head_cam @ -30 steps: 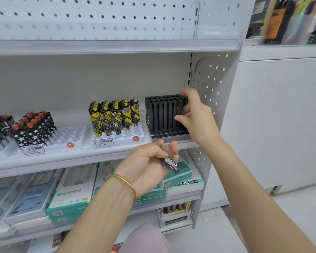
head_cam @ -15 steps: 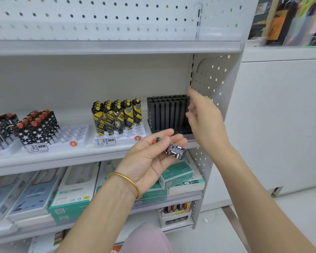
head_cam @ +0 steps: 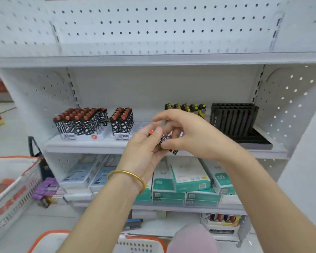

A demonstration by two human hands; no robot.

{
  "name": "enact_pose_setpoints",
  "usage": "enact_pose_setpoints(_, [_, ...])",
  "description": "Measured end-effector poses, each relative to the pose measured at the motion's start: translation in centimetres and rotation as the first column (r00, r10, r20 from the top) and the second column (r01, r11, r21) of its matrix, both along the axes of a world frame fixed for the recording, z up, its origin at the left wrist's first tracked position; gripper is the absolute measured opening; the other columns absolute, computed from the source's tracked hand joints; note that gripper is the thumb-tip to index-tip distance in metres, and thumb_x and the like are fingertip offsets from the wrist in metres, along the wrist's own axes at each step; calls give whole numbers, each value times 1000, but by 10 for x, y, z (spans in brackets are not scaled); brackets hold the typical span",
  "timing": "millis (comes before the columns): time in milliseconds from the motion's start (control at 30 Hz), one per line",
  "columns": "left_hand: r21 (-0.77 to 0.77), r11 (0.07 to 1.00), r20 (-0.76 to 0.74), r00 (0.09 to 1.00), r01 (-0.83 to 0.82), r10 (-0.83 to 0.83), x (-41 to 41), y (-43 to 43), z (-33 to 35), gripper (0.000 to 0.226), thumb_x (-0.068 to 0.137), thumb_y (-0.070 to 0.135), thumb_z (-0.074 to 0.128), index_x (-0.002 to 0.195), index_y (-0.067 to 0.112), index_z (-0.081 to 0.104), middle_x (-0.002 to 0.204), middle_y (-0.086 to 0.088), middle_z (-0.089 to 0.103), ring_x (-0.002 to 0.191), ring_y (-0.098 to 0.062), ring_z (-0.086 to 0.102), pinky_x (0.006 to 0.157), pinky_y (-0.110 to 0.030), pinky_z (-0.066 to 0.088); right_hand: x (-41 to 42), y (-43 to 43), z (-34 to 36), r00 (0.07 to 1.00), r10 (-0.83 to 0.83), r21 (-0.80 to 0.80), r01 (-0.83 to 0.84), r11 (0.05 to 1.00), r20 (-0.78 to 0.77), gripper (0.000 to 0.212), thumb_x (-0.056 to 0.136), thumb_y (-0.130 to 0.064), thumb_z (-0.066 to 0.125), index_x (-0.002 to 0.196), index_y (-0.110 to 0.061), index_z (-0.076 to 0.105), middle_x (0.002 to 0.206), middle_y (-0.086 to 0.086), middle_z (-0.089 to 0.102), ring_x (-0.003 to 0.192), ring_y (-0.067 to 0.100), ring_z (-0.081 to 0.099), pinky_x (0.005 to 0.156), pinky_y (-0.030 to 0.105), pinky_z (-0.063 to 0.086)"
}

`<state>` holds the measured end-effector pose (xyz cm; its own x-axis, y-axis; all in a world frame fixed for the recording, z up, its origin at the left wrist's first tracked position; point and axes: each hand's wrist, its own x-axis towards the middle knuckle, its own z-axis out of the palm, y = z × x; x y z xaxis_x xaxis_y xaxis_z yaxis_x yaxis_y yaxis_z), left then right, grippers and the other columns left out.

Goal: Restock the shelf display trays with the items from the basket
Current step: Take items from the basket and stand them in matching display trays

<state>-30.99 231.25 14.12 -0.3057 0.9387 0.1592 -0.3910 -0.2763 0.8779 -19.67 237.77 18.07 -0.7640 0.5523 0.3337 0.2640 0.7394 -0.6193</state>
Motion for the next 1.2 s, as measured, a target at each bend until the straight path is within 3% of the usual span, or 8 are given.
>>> enact_pose_setpoints(100, [1,983,-115,977,-182,181,-32,-15,-7,31,98,11,43,128,4,49,117,-17,64,104,-21,66,83,-27,56,-38,0,-4,997,27,-4,-27,1000,-68,47,81,-7,69,122,-27,57,87,-5,56,61,2,48,62,12,44])
enact_pose_setpoints(233, [36,884,-358,820,-465,446,-74,-33,-20,19,92,3,52,99,19,60,103,-5,67,97,-14,66,80,-23,55,-88,4,-6,964,-34,-115,3,993,-264,32,80,-4,67,106,-22,60,87,6,57,63,11,50,50,12,41])
enact_pose_setpoints(300, [115,814,-614,603,-570,509,-96,-39,-30,29,90,-2,52,98,24,61,105,6,63,102,-10,59,87,-17,47,-113,3,-3,944,-80,-107,48,993,-321,26,81,-6,67,98,-24,58,89,11,61,68,10,51,55,10,41])
enact_pose_setpoints(400, [300,715,-873,120,-632,473,-127,-41,-44,37,83,-3,52,113,14,63,118,2,58,116,-18,48,95,-19,32,-148,3,8,936,-91,5,98,995,-341,21,81,-7,66,94,-22,59,87,0,60,76,10,54,70,16,44])
enact_pose_setpoints(567, [387,712,-922,-221,-586,319,-146,-35,-54,37,84,23,44,113,12,64,124,-6,60,118,-26,51,94,-42,40,-195,24,21,985,-149,307,168,937,-86,19,81,-6,63,99,-12,65,102,8,60,91,22,57,77,28,43])
enact_pose_setpoints(767, [429,718,-901,-321,-548,293,-151,-35,-63,43,82,30,39,117,16,61,126,-1,59,116,-15,41,91,-34,25,-221,35,18,957,-252,444,164,881,146,20,85,-5,62,103,-13,65,112,10,57,96,30,58,74,27,42])
enact_pose_setpoints(1100, [474,695,-878,-351,-541,325,-153,-33,-67,43,80,27,38,115,17,61,124,0,60,114,-15,41,89,-35,24,-226,38,16,908,-328,527,151,837,260,26,85,-4,61,104,-21,64,111,5,63,101,29,60,73,27,41])
enact_pose_setpoints(1200, [488,688,-871,-353,-536,343,-152,-34,-66,45,79,25,37,117,16,61,125,-2,60,115,-15,41,91,-34,24,-213,33,21,933,-311,488,188,852,182,33,85,-1,55,109,-23,61,109,3,65,102,27,59,77,28,44])
